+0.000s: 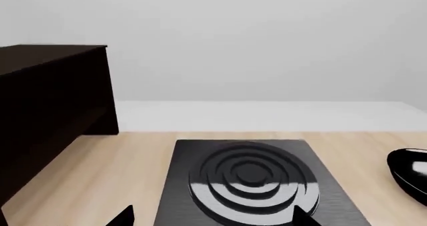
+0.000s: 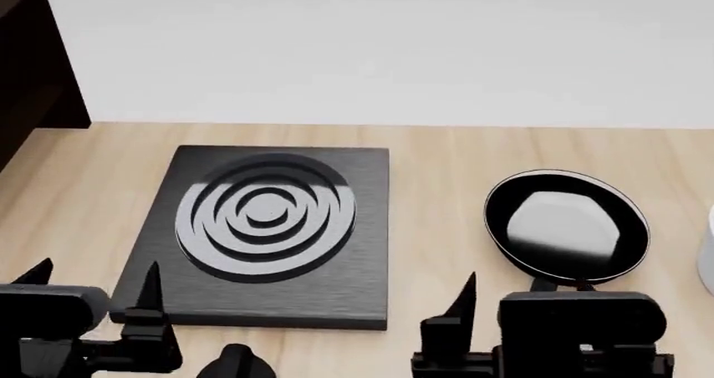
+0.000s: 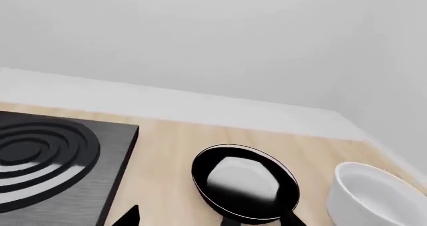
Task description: Put the frying pan on the cabinet shelf.
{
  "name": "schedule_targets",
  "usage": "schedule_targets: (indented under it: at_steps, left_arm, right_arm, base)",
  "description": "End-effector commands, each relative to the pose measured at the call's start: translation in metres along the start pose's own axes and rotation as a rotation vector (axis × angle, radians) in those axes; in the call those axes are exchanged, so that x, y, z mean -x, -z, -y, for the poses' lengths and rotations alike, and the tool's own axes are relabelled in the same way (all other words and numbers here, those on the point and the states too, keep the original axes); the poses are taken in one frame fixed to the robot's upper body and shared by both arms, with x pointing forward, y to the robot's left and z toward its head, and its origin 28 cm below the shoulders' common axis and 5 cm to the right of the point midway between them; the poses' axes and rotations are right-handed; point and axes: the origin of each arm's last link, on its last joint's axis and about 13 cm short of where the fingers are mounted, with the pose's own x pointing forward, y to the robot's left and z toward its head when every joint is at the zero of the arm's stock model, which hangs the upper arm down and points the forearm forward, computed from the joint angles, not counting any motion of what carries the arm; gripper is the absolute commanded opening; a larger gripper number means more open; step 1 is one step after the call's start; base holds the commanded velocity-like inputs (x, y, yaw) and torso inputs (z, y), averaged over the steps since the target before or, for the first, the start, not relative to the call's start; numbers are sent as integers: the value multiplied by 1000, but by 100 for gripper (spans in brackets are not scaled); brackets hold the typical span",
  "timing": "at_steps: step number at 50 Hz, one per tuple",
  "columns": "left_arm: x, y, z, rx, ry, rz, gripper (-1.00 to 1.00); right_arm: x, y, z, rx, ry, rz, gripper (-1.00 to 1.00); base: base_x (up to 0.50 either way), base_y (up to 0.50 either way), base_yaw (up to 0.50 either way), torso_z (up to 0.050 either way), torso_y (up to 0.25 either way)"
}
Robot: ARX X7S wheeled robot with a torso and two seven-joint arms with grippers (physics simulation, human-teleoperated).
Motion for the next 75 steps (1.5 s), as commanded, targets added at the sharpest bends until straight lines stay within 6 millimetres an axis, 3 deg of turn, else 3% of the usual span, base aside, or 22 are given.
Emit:
schedule_targets:
  at_steps: [1,7,15,22,34,55,75]
  left_arm:
    - [-19,-31,-6,27,-3,-9,100]
    - [-30,-29,-9,58,-7,-52,100]
    - [-41,-22,-9,98,0,-88,100]
    - [-40,-24,-11,113,7,-105,100]
    - [-38,-25,-14,94,10,-88,100]
    - [-40,-19,-8,91,41,-95,100]
    - [-41,-19,-9,89,36,-94,100]
  right_arm:
    - [-25,-22,11,-4,-5,-148,100]
    - [-39,-28,16,12,-1,-225,100]
    - [-55,-23,18,24,7,-293,100]
    - [-72,-18,18,41,21,-339,100]
    - [-94,-30,23,-54,36,-433,100]
    - [-122,-6,21,-141,17,-573,100]
    - [-126,31,16,-223,33,-649,100]
  base:
    - [0,3,-7,0,0]
    - [0,2,-7,0,0]
    - [0,2,-7,0,0]
    - [0,1,-7,0,0]
    - [0,1,-7,0,0]
    - [0,1,-8,0,0]
    - [0,1,-7,0,0]
